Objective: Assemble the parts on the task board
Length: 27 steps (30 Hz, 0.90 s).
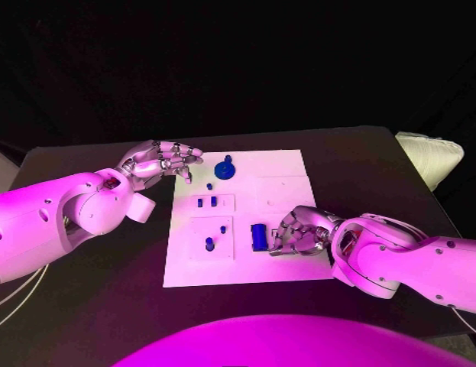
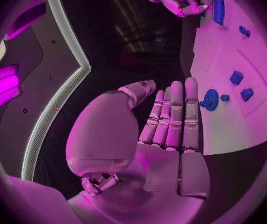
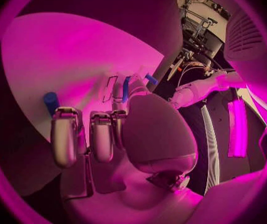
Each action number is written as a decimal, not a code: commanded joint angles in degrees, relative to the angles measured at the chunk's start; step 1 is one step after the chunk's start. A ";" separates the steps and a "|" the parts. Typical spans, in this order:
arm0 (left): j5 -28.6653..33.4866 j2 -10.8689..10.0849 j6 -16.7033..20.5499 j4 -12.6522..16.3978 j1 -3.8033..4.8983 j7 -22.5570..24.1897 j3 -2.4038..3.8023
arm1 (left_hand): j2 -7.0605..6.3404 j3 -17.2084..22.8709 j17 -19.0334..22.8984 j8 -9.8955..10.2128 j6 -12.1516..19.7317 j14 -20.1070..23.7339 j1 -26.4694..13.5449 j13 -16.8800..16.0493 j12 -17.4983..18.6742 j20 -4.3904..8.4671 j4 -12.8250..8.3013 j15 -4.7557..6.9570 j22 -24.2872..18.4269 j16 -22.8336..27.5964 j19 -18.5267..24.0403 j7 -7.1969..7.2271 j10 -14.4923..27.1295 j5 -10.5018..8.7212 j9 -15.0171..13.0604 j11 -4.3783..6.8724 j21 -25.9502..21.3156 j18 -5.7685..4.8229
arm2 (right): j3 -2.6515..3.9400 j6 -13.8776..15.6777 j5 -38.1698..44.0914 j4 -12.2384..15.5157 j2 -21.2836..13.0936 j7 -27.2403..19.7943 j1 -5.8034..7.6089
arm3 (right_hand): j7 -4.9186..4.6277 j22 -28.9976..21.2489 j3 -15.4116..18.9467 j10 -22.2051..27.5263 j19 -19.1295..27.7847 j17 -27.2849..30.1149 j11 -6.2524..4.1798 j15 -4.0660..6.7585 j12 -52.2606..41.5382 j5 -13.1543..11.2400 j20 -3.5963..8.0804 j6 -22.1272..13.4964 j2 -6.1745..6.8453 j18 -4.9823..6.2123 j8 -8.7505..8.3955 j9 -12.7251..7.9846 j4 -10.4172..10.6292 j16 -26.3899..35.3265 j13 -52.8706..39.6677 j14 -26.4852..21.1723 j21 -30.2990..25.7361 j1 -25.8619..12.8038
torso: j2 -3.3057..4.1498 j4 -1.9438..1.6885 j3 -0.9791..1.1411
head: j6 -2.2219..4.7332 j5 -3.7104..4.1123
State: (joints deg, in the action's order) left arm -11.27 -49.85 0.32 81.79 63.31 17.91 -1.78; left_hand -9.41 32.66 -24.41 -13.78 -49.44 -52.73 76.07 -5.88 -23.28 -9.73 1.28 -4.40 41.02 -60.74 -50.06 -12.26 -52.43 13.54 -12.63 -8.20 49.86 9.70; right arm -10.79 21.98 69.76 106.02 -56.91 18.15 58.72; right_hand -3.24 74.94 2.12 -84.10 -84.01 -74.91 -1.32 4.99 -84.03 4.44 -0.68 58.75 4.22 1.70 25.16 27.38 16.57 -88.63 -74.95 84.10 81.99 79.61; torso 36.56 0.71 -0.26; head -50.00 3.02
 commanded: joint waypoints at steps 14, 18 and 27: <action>0.34 0.24 -0.83 0.15 0.00 0.59 0.04 | 0.23 0.26 0.11 -0.40 0.35 -0.14 0.20 0.10 0.23 -0.10 -0.11 -0.09 0.15 0.32 -0.43 0.07 0.05 0.12 0.08 -0.42 0.31 0.84 | 0.00 3.55 -2.51 0.00 -11.64 -10.51 3.12 | -1.67 12.37 -0.56 -3.35 -3.99 -10.96 1.68 -1.45 0.03 0.33 -1.53 -2.55 1.08 -0.13 -3.27 -1.30 -0.24 0.35 -11.91 4.98 -0.33 1.08 | -0.08 0.13 0.07 | 0.00 1.03; 0.34 0.26 -0.88 0.13 -0.02 0.65 0.04 | 0.23 0.26 0.11 -0.40 0.35 -0.14 0.20 0.10 0.23 -0.10 -0.11 -0.09 0.15 0.32 -0.43 0.07 0.05 0.12 0.08 -0.42 0.31 0.84 | -0.04 4.42 0.30 -0.55 -12.81 -9.03 3.17 | -1.70 12.41 -0.53 -3.33 -4.02 -11.05 1.71 -1.48 0.07 0.31 -1.56 -2.54 1.16 -0.15 -3.34 -1.34 -0.22 0.32 -11.90 5.00 -0.23 1.06 | -0.05 0.16 0.12 | 0.00 1.25; 0.34 0.27 -1.06 0.14 -0.15 0.67 0.04 | 0.23 0.26 0.11 -0.40 0.35 -0.14 0.20 0.10 0.23 -0.10 -0.11 -0.09 0.15 0.32 -0.43 0.07 0.05 0.12 0.08 -0.42 0.31 0.84 | -0.20 4.61 5.89 -0.34 -13.20 -4.16 2.41 | -1.67 12.48 -0.30 -3.24 -4.07 -10.91 1.75 -1.58 0.29 0.46 -1.76 -1.55 1.60 -0.17 -3.62 -1.62 0.10 0.38 -11.79 4.97 -0.07 0.08 | 0.02 -0.12 0.08 | 0.00 1.83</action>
State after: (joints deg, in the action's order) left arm -11.27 -49.67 0.29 81.78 63.22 17.98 -1.76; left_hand -9.42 32.66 -24.36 -13.78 -49.44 -52.73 76.07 -5.83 -23.28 -9.73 1.27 -4.40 41.08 -60.74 -50.06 -12.25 -52.43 13.54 -12.64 -8.20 49.85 9.70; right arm -10.95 26.26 71.57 105.48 -70.19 11.41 61.27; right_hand -4.94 74.92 1.89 -84.10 -83.90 -74.91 0.08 3.69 -84.03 4.78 -1.98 56.90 5.65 1.70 21.71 25.80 16.34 -88.30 -74.94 84.01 81.60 79.89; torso 36.56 0.70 -0.12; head -50.00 4.78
